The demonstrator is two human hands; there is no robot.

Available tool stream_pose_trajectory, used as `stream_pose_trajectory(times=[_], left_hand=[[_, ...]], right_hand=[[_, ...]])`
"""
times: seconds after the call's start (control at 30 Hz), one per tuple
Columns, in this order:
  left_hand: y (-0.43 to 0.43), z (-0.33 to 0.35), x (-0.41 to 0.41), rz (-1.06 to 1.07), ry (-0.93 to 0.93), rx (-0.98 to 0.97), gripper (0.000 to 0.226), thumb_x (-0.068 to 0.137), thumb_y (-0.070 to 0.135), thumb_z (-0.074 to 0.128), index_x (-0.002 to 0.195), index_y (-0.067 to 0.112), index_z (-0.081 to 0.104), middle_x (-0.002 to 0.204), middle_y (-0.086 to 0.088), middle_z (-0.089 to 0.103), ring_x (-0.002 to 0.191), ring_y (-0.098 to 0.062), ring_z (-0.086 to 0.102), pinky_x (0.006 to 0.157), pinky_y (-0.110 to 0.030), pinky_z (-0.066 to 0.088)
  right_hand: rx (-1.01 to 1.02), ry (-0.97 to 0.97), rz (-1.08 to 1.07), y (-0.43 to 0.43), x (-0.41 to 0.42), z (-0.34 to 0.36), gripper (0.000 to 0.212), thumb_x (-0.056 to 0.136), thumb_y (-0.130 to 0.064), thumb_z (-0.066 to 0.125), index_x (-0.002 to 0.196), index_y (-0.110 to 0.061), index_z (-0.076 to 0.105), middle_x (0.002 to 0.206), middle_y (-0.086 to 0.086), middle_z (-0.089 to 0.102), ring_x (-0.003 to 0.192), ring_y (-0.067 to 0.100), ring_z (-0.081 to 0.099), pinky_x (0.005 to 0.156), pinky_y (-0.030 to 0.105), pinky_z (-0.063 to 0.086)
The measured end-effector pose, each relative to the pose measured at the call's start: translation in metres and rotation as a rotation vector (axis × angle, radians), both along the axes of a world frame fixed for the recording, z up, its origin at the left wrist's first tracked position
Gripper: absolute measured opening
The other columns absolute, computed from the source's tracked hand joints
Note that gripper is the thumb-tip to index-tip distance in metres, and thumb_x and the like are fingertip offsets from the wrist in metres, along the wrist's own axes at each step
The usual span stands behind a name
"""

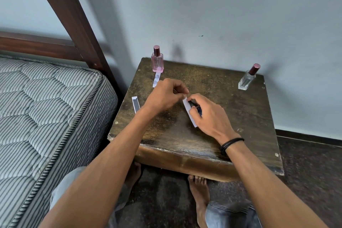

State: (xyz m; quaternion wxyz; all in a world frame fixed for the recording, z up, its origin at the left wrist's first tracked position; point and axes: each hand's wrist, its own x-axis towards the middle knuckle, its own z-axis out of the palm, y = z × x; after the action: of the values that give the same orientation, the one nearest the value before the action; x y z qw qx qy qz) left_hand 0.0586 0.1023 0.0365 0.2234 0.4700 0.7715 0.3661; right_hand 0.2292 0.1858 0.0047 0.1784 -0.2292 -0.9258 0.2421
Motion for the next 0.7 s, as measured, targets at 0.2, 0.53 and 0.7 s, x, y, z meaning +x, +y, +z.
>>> stream_pose_trajectory(times=[0.2,0.53,0.7], left_hand=[[-0.0011,0.0023,-0.0002,0.059,-0.047,-0.009,0.01,0.085,0.006,0.076,0.09,0.014,0.077,0.086,0.002,0.075,0.085,-0.013,0.072,0.085,-0.033,0.06],[-0.0009,0.003,0.0001,0.101,-0.085,-0.021,0.01,0.083,0.004,0.077,0.087,0.013,0.077,0.083,-0.001,0.076,0.082,-0.016,0.074,0.085,-0.038,0.061],[-0.0009,0.0029,0.0003,0.106,-0.078,-0.032,0.01,0.082,0.005,0.077,0.088,0.013,0.077,0.083,-0.002,0.076,0.081,-0.015,0.074,0.085,-0.038,0.061]], right_hand=[[0.088,-0.001,0.017,-0.0033,0.0001,0.0019,0.026,0.099,-0.029,0.05,0.121,-0.02,0.059,0.09,-0.019,0.047,0.06,0.01,0.044,0.051,0.03,0.033],[0.148,-0.022,0.034,-0.0032,-0.0015,0.0006,0.022,0.098,-0.022,0.054,0.12,-0.019,0.056,0.088,-0.016,0.047,0.055,0.02,0.05,0.047,0.031,0.035],[0.158,-0.021,0.035,-0.0031,-0.0016,0.0009,0.021,0.097,-0.02,0.055,0.118,-0.018,0.056,0.086,-0.016,0.046,0.052,0.021,0.048,0.045,0.032,0.036]])
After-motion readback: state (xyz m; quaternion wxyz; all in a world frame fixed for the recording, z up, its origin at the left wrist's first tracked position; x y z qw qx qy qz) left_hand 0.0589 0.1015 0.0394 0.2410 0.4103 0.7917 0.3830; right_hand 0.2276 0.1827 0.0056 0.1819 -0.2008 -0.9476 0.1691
